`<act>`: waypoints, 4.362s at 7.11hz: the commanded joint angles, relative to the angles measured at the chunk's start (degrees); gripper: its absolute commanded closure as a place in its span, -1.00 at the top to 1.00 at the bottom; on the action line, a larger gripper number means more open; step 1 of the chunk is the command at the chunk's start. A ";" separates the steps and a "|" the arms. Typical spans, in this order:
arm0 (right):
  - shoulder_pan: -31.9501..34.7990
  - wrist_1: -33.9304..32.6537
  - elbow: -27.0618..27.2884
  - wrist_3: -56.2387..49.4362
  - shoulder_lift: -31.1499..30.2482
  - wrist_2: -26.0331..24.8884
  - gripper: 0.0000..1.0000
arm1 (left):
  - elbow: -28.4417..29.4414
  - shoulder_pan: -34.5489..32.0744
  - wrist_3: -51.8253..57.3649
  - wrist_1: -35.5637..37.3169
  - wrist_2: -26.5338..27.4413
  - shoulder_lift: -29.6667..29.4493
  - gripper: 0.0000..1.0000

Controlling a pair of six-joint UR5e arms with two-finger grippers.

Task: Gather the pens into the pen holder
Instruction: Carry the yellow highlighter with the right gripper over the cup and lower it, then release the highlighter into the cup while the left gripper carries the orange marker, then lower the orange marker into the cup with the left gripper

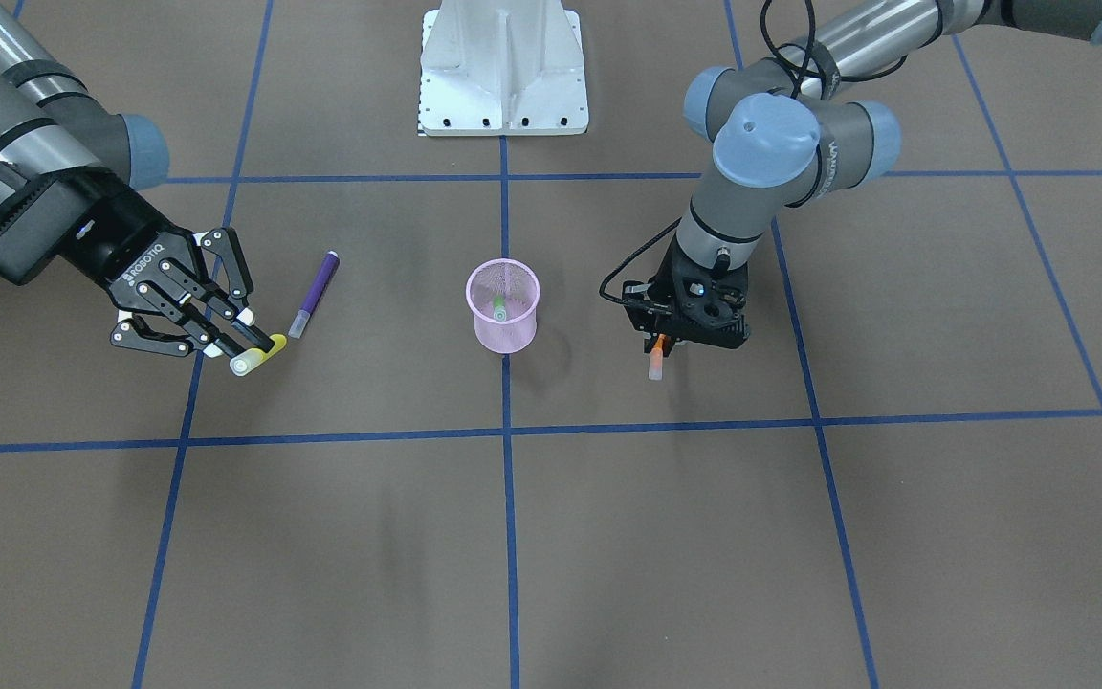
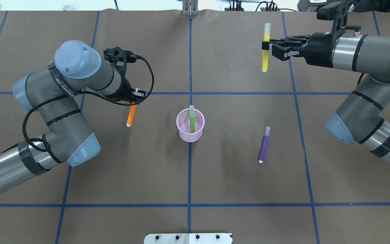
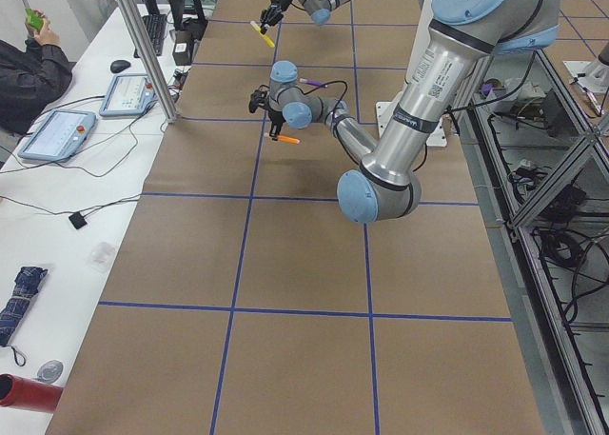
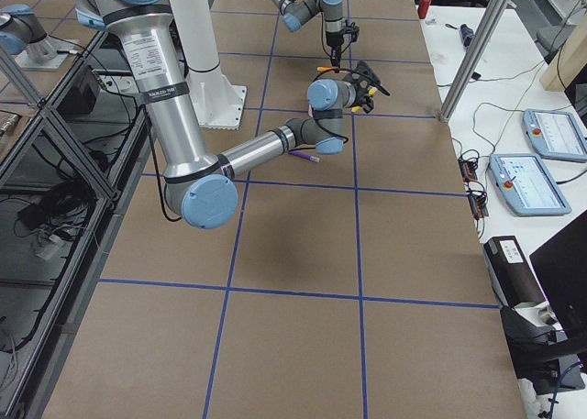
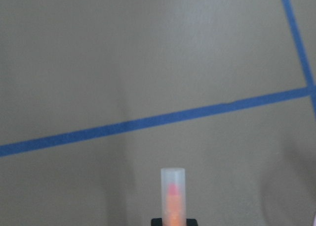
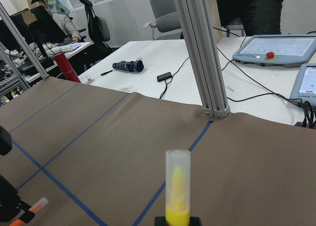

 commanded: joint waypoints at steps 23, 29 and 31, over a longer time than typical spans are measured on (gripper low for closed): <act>-9.02 -59.57 14.68 16.59 8.70 1.90 0.98 | -10.41 0.15 1.28 -24.75 19.91 6.02 -1.00; -4.57 -73.37 13.90 20.88 5.99 8.60 0.98 | 0.61 15.10 -1.21 -53.11 40.30 4.10 -1.00; -4.56 -73.29 12.85 22.55 5.63 9.41 0.98 | 8.20 16.88 -1.04 -60.36 45.79 0.58 -1.00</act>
